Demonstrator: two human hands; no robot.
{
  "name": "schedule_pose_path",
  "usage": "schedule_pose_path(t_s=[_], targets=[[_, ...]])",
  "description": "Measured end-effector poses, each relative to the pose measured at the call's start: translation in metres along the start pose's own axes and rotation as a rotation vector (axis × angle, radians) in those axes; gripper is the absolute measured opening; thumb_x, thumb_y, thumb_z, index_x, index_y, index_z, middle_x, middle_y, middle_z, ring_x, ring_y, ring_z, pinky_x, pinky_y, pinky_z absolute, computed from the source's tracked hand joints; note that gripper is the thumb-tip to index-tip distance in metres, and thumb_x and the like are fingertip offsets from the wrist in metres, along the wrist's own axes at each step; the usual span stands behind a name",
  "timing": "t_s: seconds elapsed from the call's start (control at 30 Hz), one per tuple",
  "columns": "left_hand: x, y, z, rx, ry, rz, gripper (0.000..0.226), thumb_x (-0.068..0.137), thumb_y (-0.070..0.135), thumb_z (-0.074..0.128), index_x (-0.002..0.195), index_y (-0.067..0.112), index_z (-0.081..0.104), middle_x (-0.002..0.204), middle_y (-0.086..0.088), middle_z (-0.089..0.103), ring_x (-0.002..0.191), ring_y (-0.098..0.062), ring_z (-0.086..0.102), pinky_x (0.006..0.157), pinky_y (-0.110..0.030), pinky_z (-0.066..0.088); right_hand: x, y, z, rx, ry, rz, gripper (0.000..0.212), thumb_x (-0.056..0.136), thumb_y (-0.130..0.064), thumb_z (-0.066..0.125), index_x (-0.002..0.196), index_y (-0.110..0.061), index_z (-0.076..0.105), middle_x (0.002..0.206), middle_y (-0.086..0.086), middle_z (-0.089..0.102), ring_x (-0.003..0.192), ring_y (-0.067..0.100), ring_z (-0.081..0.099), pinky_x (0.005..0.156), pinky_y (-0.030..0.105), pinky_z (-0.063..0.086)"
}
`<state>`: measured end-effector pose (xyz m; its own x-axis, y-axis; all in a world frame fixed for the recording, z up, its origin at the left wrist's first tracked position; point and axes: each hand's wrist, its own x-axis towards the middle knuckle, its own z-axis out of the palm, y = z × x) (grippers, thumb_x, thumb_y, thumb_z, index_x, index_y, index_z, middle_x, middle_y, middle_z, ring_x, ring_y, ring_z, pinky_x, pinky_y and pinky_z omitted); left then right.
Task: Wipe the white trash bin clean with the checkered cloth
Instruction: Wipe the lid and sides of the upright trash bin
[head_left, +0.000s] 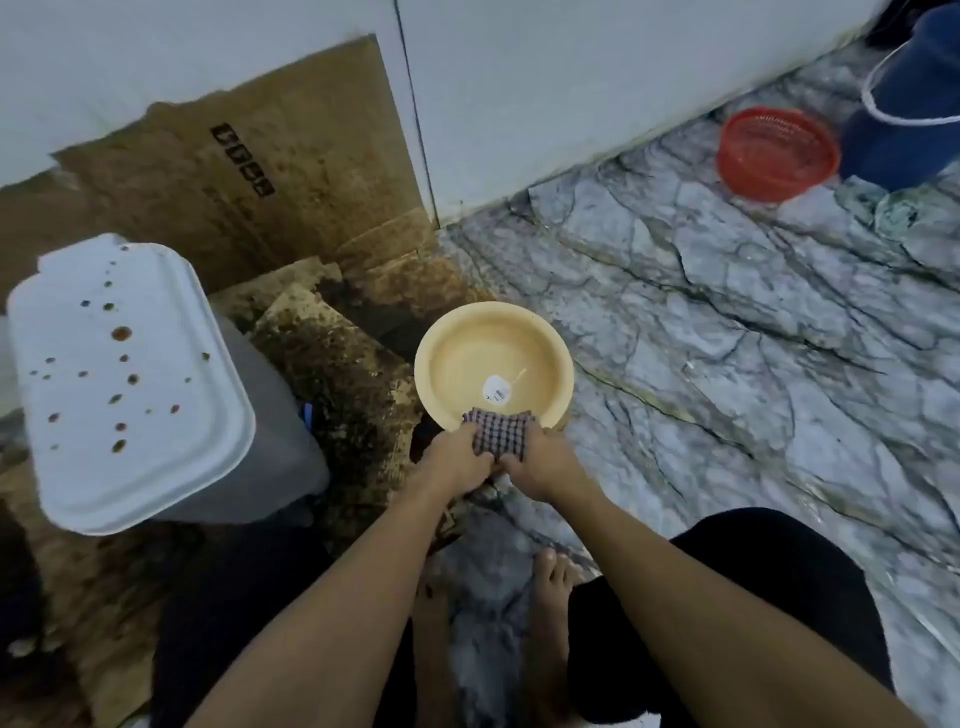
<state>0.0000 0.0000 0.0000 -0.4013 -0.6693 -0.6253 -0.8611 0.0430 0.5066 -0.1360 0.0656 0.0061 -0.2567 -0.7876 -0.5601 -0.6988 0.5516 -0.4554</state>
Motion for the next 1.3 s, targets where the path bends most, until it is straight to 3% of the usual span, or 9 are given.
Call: schedule_pose_path(t_s=[0.07, 0.17, 0.3, 0.4, 0.6, 0.77, 0.97, 1.1, 1.3], targets=[[0.02, -0.002, 0.007, -0.097, 0.016, -0.029, 0.06, 0.097, 0.033, 0.055, 0.153, 0.023, 0.035, 0.143, -0.013, 0.052, 0.127, -0.032, 0.051, 0.101, -0.037, 0.044, 0.018, 0.009, 0.006, 0.115, 0.082, 0.08, 0.065, 0.091, -0.031, 0.056, 0.146, -0.011, 0.027, 0.132, 0.022, 0.047, 0.114, 0.04, 0.053, 0.089, 0.043, 0.048], [0.036, -0.007, 0.02, -0.243, 0.046, -0.098, 0.058, 0.099, 0.031, 0.056, 0.153, 0.025, 0.037, 0.15, -0.01, 0.048, 0.132, -0.029, 0.049, 0.104, -0.034, 0.042, 0.035, 0.023, 0.019, 0.263, 0.128, 0.11, 0.063, 0.089, -0.022, 0.058, 0.144, -0.018, 0.027, 0.128, 0.018, 0.051, 0.112, 0.037, 0.053, 0.08, 0.035, 0.044], [0.04, -0.012, 0.031, -0.292, 0.173, -0.061, 0.047, 0.099, 0.023, 0.057, 0.145, 0.022, 0.05, 0.14, -0.007, 0.058, 0.121, -0.024, 0.056, 0.096, -0.026, 0.043, 0.042, 0.022, 0.032, 0.434, 0.17, 0.085, 0.06, 0.089, -0.011, 0.057, 0.143, -0.018, 0.032, 0.119, 0.004, 0.058, 0.095, 0.019, 0.056, 0.075, 0.027, 0.041], [0.035, -0.018, 0.029, -0.288, 0.271, -0.069, 0.037, 0.098, 0.022, 0.058, 0.135, 0.023, 0.061, 0.13, -0.006, 0.064, 0.109, -0.02, 0.059, 0.088, -0.022, 0.042, 0.04, 0.017, 0.035, 0.533, 0.208, 0.128, 0.058, 0.087, -0.002, 0.054, 0.141, -0.015, 0.039, 0.114, 0.001, 0.057, 0.096, 0.017, 0.056, 0.077, 0.028, 0.045], [0.001, -0.009, 0.008, -0.28, 0.361, -0.026, 0.026, 0.093, 0.012, 0.061, 0.114, 0.025, 0.072, 0.117, -0.003, 0.07, 0.109, -0.023, 0.062, 0.094, -0.03, 0.048, 0.015, -0.003, 0.013, 0.659, 0.2, 0.209, 0.044, 0.079, 0.005, 0.052, 0.116, -0.018, 0.056, 0.083, 0.003, 0.061, 0.074, 0.021, 0.059, 0.062, 0.037, 0.05], [-0.05, 0.003, -0.018, -0.31, 0.425, 0.075, 0.034, 0.089, 0.003, 0.063, 0.119, 0.017, 0.072, 0.124, -0.001, 0.07, 0.115, -0.018, 0.063, 0.094, -0.015, 0.04, -0.027, -0.034, -0.014, 0.739, 0.251, 0.08, 0.034, 0.082, 0.003, 0.052, 0.106, -0.02, 0.054, 0.081, 0.005, 0.058, 0.065, 0.019, 0.053, 0.05, 0.029, 0.04], [-0.121, 0.006, -0.053, -0.331, 0.434, 0.168, 0.051, 0.088, 0.006, 0.061, 0.135, 0.025, 0.062, 0.132, 0.005, 0.065, 0.115, -0.009, 0.06, 0.1, -0.018, 0.043, -0.082, -0.059, -0.042, 0.766, 0.138, -0.13, 0.054, 0.081, -0.002, 0.058, 0.117, -0.041, 0.058, 0.098, 0.01, 0.066, 0.073, 0.022, 0.063, 0.054, 0.032, 0.047], [-0.167, -0.003, -0.056, -0.352, 0.502, 0.168, 0.052, 0.088, 0.011, 0.061, 0.138, 0.026, 0.06, 0.132, 0.007, 0.065, 0.113, -0.006, 0.06, 0.098, -0.019, 0.045, -0.113, -0.069, -0.047, 0.7, 0.002, -0.282, 0.05, 0.081, 0.008, 0.056, 0.117, -0.024, 0.069, 0.114, 0.002, 0.06, 0.103, 0.02, 0.058, 0.076, 0.031, 0.054], [-0.209, -0.024, -0.046, -0.366, 0.625, 0.125, 0.052, 0.084, 0.012, 0.067, 0.135, 0.023, 0.061, 0.131, 0.002, 0.066, 0.114, -0.012, 0.062, 0.103, -0.032, 0.048, -0.15, -0.09, -0.036, 0.696, -0.052, -0.252, 0.032, 0.083, 0.001, 0.059, 0.108, -0.013, 0.074, 0.106, 0.001, 0.066, 0.092, 0.014, 0.064, 0.083, 0.031, 0.058]])
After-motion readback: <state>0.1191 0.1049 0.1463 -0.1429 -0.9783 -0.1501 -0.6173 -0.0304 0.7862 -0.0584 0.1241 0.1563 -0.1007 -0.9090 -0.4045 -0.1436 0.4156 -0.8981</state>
